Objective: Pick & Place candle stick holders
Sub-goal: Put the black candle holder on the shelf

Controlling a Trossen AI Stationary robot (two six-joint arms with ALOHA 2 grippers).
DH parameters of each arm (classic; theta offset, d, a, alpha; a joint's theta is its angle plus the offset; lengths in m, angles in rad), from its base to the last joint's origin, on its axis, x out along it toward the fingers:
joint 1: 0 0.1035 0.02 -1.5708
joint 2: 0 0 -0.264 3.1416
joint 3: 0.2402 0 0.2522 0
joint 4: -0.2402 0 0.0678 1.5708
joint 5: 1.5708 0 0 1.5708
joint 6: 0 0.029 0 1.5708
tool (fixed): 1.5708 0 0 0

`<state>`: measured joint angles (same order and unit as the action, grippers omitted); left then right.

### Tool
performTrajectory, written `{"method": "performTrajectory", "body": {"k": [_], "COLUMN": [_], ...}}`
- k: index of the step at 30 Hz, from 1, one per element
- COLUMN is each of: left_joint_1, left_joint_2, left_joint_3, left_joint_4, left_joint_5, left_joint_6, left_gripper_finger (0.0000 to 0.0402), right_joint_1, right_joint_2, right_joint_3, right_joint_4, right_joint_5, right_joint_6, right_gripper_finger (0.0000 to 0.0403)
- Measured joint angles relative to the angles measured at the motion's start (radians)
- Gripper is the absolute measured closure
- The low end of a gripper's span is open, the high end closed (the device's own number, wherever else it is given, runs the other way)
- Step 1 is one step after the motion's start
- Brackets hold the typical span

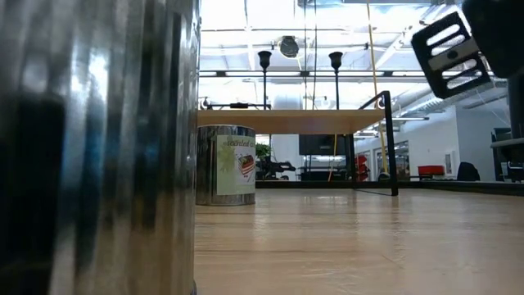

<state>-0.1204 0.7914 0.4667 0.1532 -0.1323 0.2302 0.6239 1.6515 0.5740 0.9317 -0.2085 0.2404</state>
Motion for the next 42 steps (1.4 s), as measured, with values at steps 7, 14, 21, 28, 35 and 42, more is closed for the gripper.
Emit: {"method": "performTrajectory", "body": {"k": [7,14,21,28,35,42], "left_joint_1": [0.000,0.000,0.000,0.000,0.000,0.003], "left_joint_2": [0.000,0.000,0.001,0.075,0.306,0.554], "left_joint_3": [0.000,0.000,0.000,0.000,0.000,0.083], "left_joint_4": [0.001,0.007,0.091,0.220,0.502,0.674], "left_joint_5": [0.000,0.000,0.000,0.001,0.001,-0.060], "left_joint_6": [0.040,0.089,0.075,-0.039,-0.125,-0.204], "left_gripper_finger": [0.0204,0.0204,0.0204,0.0204,0.0204,0.0204], "right_joint_1": [0.000,-0.028,-0.144,-0.310,-0.440,-0.515], "right_joint_2": [0.070,0.011,-0.150,-0.225,-0.168,-0.164], "right_joint_3": [0.041,0.040,0.040,0.061,0.172,0.197], "right_joint_4": [-0.003,-0.001,-0.015,-0.010,-0.038,-0.112], "right_joint_5": [-0.032,-0.031,0.008,0.382,0.369,0.390], "right_joint_6": [-0.055,-0.165,-0.253,-0.362,-0.321,-0.212], "right_gripper_finger": [0.0311,0.0389,0.0394,0.0386,0.0393,0.0389]}}
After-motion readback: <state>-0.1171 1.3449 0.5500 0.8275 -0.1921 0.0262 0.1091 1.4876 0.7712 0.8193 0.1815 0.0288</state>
